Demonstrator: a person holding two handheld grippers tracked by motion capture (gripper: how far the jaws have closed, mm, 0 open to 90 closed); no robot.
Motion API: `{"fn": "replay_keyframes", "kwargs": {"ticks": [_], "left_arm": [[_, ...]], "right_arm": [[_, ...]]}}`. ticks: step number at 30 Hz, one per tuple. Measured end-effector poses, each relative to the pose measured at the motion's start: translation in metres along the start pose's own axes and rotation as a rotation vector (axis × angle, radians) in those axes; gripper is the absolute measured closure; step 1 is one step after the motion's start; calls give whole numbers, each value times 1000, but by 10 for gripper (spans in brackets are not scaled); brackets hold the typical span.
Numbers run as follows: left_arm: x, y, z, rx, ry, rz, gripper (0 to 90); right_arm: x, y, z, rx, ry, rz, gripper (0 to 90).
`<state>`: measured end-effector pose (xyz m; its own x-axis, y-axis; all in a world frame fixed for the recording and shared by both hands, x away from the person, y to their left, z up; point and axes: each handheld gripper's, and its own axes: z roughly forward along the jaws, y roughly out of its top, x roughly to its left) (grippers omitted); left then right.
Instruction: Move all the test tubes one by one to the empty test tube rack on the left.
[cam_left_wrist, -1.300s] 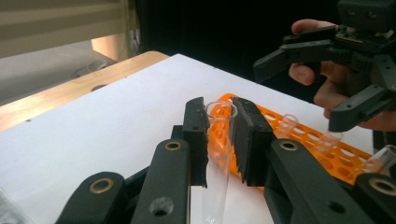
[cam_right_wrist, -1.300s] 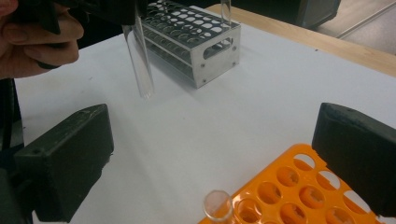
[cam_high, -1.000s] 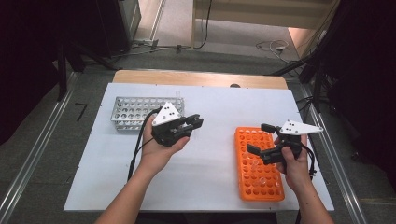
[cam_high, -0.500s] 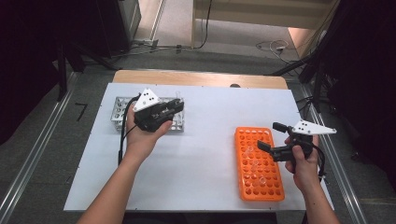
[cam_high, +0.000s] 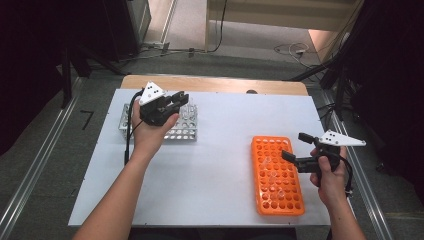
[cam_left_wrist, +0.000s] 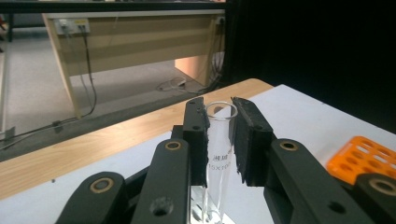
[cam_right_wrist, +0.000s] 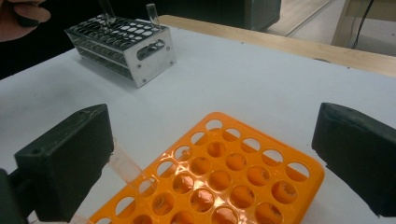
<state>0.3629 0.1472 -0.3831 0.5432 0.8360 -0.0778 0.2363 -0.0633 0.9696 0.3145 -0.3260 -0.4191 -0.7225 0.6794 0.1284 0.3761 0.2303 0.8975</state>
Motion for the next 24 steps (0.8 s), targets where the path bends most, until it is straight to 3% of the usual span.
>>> {"fn": "replay_keyframes", "kwargs": {"ticks": [13,19,24], "left_arm": [[20,-9,28,-1,103,-34,750],[25,-12,39,-2,135,-42,750],[28,-12,47,4,138,-43,750]], "right_arm": [[-6,-4,-4,-5,-9,17,0],[-6,-5,-3,1,-6,14,0],[-7,-6,-3,0,-7,17,0]]}}
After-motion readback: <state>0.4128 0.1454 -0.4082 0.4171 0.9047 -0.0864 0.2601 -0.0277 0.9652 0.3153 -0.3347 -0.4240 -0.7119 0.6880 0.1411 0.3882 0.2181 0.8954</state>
